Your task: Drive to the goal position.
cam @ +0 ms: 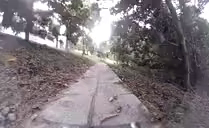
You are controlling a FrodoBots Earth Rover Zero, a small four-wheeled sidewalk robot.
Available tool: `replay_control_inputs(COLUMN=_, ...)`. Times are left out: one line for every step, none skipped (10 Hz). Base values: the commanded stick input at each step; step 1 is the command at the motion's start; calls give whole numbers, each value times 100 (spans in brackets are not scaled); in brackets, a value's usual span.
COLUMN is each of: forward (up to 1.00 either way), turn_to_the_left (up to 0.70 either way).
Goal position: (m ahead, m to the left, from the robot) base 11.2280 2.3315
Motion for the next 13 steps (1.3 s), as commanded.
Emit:
replay_control_inputs(forward=70, turn_to_the_left=0)
replay_control_inputs(forward=70, turn_to_the_left=0)
replay_control_inputs(forward=70, turn_to_the_left=0)
replay_control_inputs(forward=70, turn_to_the_left=0)
replay_control_inputs(forward=70, turn_to_the_left=0)
replay_control_inputs(forward=70, turn_to_the_left=0)
replay_control_inputs(forward=70, turn_to_the_left=0)
replay_control_inputs(forward=70, turn_to_the_left=0)
replay_control_inputs(forward=70, turn_to_the_left=-14)
replay_control_inputs(forward=70, turn_to_the_left=-14)
replay_control_inputs(forward=70, turn_to_the_left=-6)
replay_control_inputs(forward=70, turn_to_the_left=0)
replay_control_inputs(forward=70, turn_to_the_left=0)
